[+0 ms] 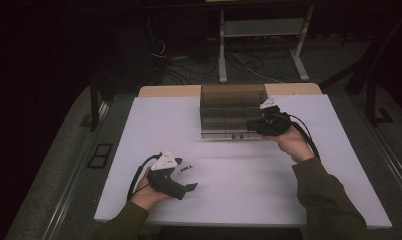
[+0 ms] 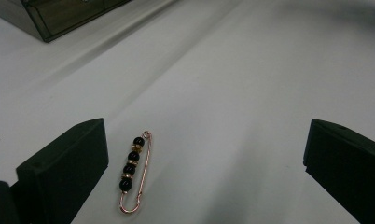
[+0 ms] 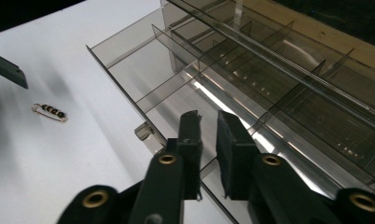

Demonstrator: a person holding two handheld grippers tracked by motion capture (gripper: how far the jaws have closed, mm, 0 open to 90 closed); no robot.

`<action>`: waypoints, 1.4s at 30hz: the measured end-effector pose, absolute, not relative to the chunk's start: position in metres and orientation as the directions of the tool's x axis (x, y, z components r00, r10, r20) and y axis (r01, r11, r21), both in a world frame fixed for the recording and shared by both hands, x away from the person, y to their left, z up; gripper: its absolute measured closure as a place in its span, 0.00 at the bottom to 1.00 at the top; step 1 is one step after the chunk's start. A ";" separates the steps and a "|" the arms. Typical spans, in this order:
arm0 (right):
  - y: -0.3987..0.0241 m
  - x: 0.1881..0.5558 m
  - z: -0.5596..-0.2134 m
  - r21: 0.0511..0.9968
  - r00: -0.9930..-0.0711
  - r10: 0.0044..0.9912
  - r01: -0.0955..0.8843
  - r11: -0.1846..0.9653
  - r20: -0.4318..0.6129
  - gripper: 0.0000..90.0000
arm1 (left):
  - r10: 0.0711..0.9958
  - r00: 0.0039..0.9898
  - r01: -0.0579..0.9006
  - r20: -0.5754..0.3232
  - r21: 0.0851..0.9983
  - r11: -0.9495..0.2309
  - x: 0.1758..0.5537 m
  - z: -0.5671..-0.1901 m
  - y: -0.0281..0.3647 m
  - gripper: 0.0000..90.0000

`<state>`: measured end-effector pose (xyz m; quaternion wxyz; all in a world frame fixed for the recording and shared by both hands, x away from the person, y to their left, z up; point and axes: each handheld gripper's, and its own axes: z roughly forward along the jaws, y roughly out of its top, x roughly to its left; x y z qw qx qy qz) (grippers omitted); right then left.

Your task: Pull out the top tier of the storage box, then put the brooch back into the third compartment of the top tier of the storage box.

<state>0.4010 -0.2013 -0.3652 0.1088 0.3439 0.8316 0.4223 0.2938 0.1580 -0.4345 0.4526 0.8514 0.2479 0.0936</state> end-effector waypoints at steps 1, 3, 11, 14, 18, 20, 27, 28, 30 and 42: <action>-0.202 0.400 -0.365 0.779 -0.740 0.664 0.479 0.405 0.109 0.82 | 0.508 0.859 0.338 -0.066 0.818 -0.466 0.294 -0.434 0.158 0.00; -0.203 0.399 -0.364 0.780 -0.737 0.668 0.477 0.404 0.104 0.77 | 0.508 0.859 0.338 -0.065 0.818 -0.466 0.294 -0.434 0.158 0.00; -0.210 0.390 -0.360 0.790 -0.723 0.682 0.479 0.383 0.107 0.55 | 0.510 0.857 0.339 -0.068 0.821 -0.460 0.294 -0.434 0.159 0.00; -0.212 0.387 -0.359 0.791 -0.722 0.683 0.479 0.381 0.108 0.47 | 0.510 0.857 0.339 -0.070 0.821 -0.458 0.294 -0.434 0.158 0.00; -0.216 0.383 -0.357 0.799 -0.720 0.685 0.475 0.368 0.113 0.39 | 0.513 0.855 0.342 -0.073 0.823 -0.453 0.294 -0.434 0.159 0.00; -0.219 0.380 -0.357 0.805 -0.712 0.693 0.473 0.359 0.109 0.36 | 0.513 0.856 0.341 -0.072 0.823 -0.454 0.294 -0.434 0.159 0.00; -0.227 0.371 -0.361 0.805 -0.706 0.700 0.475 0.355 0.107 0.31 | 0.513 0.856 0.341 -0.069 0.821 -0.459 0.294 -0.434 0.158 0.00; -0.228 0.370 -0.362 0.804 -0.706 0.700 0.476 0.356 0.108 0.31 | 0.513 0.856 0.340 -0.067 0.820 -0.460 0.294 -0.434 0.158 0.00; -0.230 0.367 -0.364 0.805 -0.709 0.697 0.473 0.358 0.106 0.31 | 0.513 0.856 0.340 -0.067 0.820 -0.460 0.294 -0.434 0.158 0.00; -0.237 0.349 -0.369 0.823 -0.718 0.691 0.443 0.357 0.087 0.29 | 0.512 0.856 0.337 -0.067 0.823 -0.457 0.294 -0.434 0.159 0.00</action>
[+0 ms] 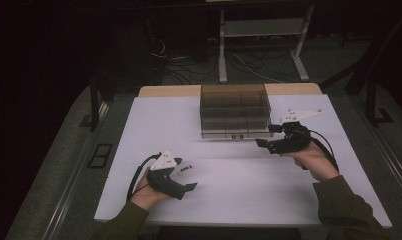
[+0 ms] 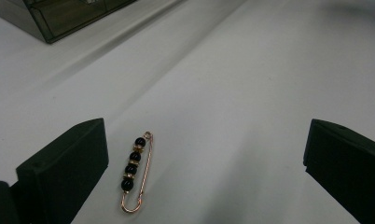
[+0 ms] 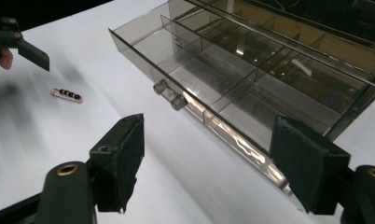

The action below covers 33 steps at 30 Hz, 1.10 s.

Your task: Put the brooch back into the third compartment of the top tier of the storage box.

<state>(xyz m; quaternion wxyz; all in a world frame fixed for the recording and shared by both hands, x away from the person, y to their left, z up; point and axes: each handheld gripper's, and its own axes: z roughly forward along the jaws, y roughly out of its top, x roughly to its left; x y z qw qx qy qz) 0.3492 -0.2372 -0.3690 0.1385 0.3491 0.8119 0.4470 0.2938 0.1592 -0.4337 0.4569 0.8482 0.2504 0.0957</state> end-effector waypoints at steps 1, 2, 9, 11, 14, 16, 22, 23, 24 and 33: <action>-0.238 0.348 -0.369 0.821 -0.717 0.692 0.444 0.358 0.086 0.29 | 0.513 0.856 0.338 -0.067 0.823 -0.456 0.294 -0.434 0.159 0.00; -0.239 0.346 -0.370 0.823 -0.717 0.692 0.442 0.357 0.085 0.29 | 0.513 0.856 0.339 -0.069 0.823 -0.456 0.294 -0.434 0.159 0.00; -0.245 0.337 -0.376 0.818 -0.718 0.690 0.452 0.357 0.096 0.29 | 0.512 0.856 0.340 -0.070 0.822 -0.456 0.294 -0.434 0.160 0.00; -0.245 0.335 -0.379 0.816 -0.719 0.689 0.452 0.359 0.095 0.29 | 0.511 0.857 0.339 -0.068 0.822 -0.458 0.294 -0.434 0.160 0.00; -0.246 0.331 -0.382 0.814 -0.720 0.688 0.453 0.364 0.093 0.29 | 0.514 0.855 0.345 -0.076 0.823 -0.452 0.294 -0.434 0.159 0.00; -0.247 0.329 -0.384 0.814 -0.719 0.688 0.454 0.362 0.095 0.28 | 0.513 0.855 0.345 -0.077 0.823 -0.451 0.294 -0.434 0.159 0.00; -0.249 0.323 -0.391 0.812 -0.718 0.688 0.461 0.359 0.103 0.26 | 0.513 0.855 0.346 -0.077 0.822 -0.453 0.294 -0.434 0.160 0.00; -0.250 0.323 -0.392 0.815 -0.716 0.690 0.459 0.354 0.103 0.22 | 0.514 0.854 0.347 -0.080 0.823 -0.450 0.294 -0.434 0.160 0.00; -0.251 0.322 -0.394 0.816 -0.715 0.692 0.459 0.352 0.103 0.22 | 0.514 0.854 0.348 -0.082 0.823 -0.448 0.294 -0.434 0.160 0.00; -0.258 0.312 -0.408 0.816 -0.694 0.711 0.471 0.335 0.109 0.12 | 0.514 0.854 0.343 -0.078 0.827 -0.445 0.294 -0.434 0.161 0.00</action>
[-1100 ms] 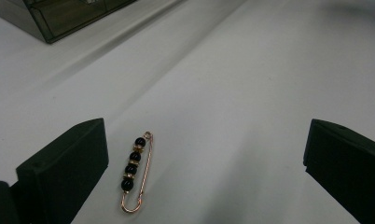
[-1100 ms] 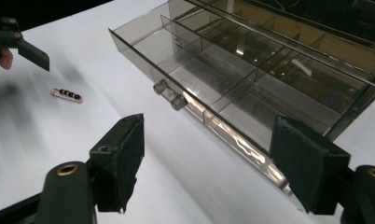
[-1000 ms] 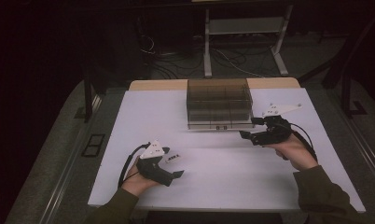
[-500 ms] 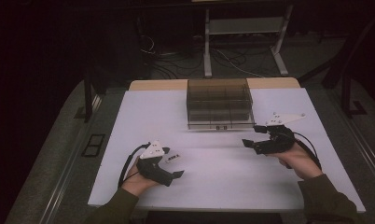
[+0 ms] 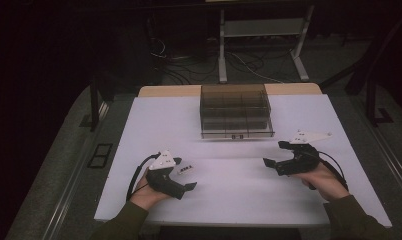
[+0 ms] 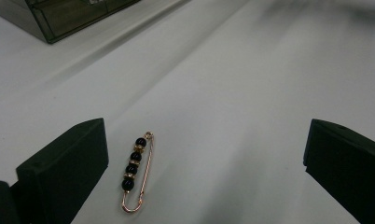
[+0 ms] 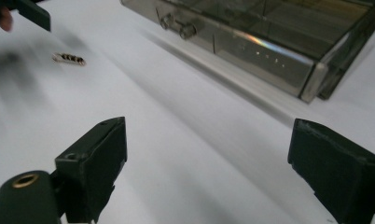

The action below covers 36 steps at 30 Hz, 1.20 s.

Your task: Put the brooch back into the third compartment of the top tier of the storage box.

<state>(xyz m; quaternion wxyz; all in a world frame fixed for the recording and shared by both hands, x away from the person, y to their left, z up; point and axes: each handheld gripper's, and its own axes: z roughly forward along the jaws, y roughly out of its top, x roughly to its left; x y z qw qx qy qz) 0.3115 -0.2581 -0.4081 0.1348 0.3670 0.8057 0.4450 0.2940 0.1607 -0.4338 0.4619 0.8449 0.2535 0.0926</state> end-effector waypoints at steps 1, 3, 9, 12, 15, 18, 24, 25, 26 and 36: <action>-0.259 0.310 -0.410 0.815 -0.690 0.714 0.476 0.329 0.114 0.12 | 0.515 0.853 0.346 -0.081 0.827 -0.443 0.294 -0.433 0.161 0.00; -0.261 0.307 -0.412 0.814 -0.688 0.718 0.477 0.331 0.111 0.12 | 0.515 0.853 0.345 -0.080 0.827 -0.443 0.294 -0.433 0.161 0.00; -0.265 0.297 -0.419 0.825 -0.683 0.724 0.462 0.324 0.098 0.12 | 0.516 0.853 0.345 -0.079 0.827 -0.443 0.294 -0.434 0.161 0.00; -0.267 0.292 -0.420 0.832 -0.683 0.723 0.457 0.314 0.102 0.12 | 0.515 0.854 0.342 -0.072 0.824 -0.452 0.294 -0.433 0.162 0.00; -0.270 0.286 -0.422 0.840 -0.684 0.722 0.449 0.303 0.105 0.12 | 0.516 0.853 0.343 -0.074 0.825 -0.449 0.294 -0.434 0.161 0.00; -0.274 0.281 -0.426 0.842 -0.675 0.730 0.451 0.295 0.106 0.12 | 0.516 0.853 0.344 -0.075 0.824 -0.451 0.295 -0.434 0.161 0.00; -0.281 0.272 -0.434 0.841 -0.662 0.742 0.457 0.288 0.106 0.12 | 0.516 0.853 0.347 -0.078 0.823 -0.450 0.294 -0.434 0.161 0.00; -0.282 0.270 -0.435 0.841 -0.659 0.743 0.462 0.282 0.113 0.12 | 0.518 0.852 0.348 -0.078 0.824 -0.447 0.295 -0.434 0.162 0.00; -0.282 0.270 -0.436 0.842 -0.661 0.742 0.460 0.282 0.113 0.12 | 0.518 0.852 0.348 -0.079 0.824 -0.448 0.295 -0.434 0.162 0.00; -0.287 0.258 -0.442 0.842 -0.663 0.740 0.458 0.285 0.111 0.12 | 0.521 0.850 0.350 -0.082 0.826 -0.441 0.295 -0.433 0.163 0.00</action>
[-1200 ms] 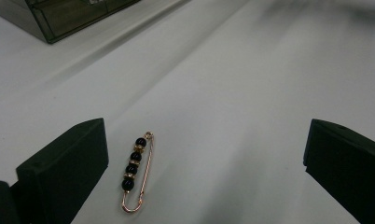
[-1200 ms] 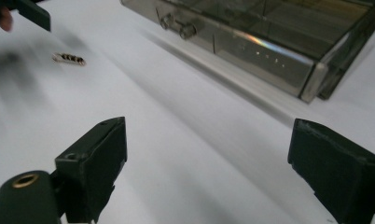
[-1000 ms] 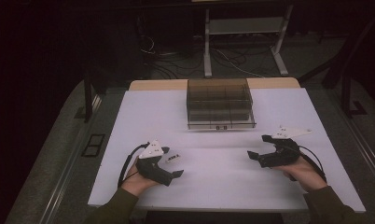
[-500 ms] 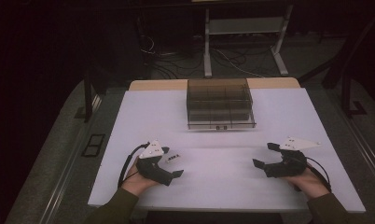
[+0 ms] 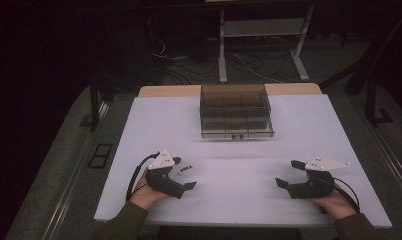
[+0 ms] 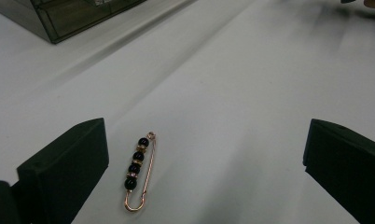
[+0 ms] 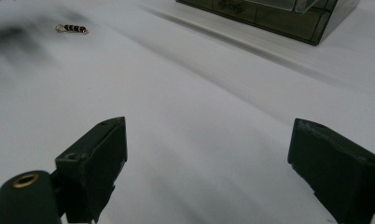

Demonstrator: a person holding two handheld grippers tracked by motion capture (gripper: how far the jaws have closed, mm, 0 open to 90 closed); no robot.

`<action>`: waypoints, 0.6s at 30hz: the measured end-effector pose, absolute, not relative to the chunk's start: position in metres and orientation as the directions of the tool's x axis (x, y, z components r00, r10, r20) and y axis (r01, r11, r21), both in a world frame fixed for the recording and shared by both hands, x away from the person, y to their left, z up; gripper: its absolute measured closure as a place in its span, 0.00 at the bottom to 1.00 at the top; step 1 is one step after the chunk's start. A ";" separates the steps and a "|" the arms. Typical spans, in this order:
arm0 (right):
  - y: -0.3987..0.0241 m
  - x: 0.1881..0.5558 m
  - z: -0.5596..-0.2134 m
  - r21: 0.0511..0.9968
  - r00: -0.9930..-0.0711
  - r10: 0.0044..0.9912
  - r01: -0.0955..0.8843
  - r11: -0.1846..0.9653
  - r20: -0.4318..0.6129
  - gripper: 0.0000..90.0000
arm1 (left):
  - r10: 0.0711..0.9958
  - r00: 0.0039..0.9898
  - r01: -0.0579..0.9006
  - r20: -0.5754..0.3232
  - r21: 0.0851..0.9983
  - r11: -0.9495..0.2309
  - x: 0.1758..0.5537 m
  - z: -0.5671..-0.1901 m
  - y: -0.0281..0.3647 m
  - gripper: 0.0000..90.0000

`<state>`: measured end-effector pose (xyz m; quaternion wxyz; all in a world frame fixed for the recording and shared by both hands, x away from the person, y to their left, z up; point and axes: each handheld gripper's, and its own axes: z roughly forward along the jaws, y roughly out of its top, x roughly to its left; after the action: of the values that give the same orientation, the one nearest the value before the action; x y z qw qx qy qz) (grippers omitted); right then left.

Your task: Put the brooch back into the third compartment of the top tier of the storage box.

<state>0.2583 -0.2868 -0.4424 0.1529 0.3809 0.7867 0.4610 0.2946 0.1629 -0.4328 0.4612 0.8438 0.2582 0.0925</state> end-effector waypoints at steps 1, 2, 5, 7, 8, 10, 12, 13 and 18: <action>-0.287 0.258 -0.443 0.843 -0.664 0.740 0.456 0.286 0.108 0.12 | 0.519 0.851 0.347 -0.080 0.826 -0.443 0.295 -0.433 0.163 0.00; -0.286 0.258 -0.443 0.842 -0.664 0.740 0.456 0.287 0.107 0.12 | 0.519 0.851 0.345 -0.077 0.827 -0.443 0.295 -0.432 0.163 0.00; -0.286 0.259 -0.443 0.845 -0.666 0.737 0.454 0.281 0.113 0.12 | 0.519 0.851 0.348 -0.086 0.831 -0.433 0.296 -0.430 0.165 0.00; -0.285 0.259 -0.444 0.845 -0.669 0.735 0.454 0.283 0.114 0.12 | 0.524 0.847 0.353 -0.087 0.829 -0.433 0.298 -0.429 0.166 0.00; -0.285 0.259 -0.444 0.845 -0.670 0.734 0.454 0.283 0.114 0.12 | 0.526 0.845 0.357 -0.093 0.832 -0.425 0.298 -0.429 0.166 0.00; -0.286 0.259 -0.444 0.843 -0.666 0.737 0.458 0.281 0.117 0.12 | 0.530 0.843 0.362 -0.097 0.830 -0.424 0.300 -0.429 0.167 0.00; -0.286 0.260 -0.444 0.842 -0.668 0.735 0.459 0.284 0.116 0.12 | 0.528 0.844 0.360 -0.092 0.828 -0.431 0.302 -0.428 0.166 0.00; -0.286 0.260 -0.445 0.842 -0.668 0.735 0.459 0.284 0.116 0.12 | 0.527 0.846 0.355 -0.082 0.824 -0.442 0.303 -0.427 0.166 0.00; -0.285 0.260 -0.445 0.838 -0.669 0.733 0.464 0.287 0.119 0.12 | 0.530 0.845 0.345 -0.070 0.829 -0.441 0.309 -0.421 0.162 0.00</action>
<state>0.2596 -0.2853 -0.4452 0.1462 0.3794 0.7888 0.4610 0.3094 0.1624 -0.4212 0.4606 0.8429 0.2593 0.1004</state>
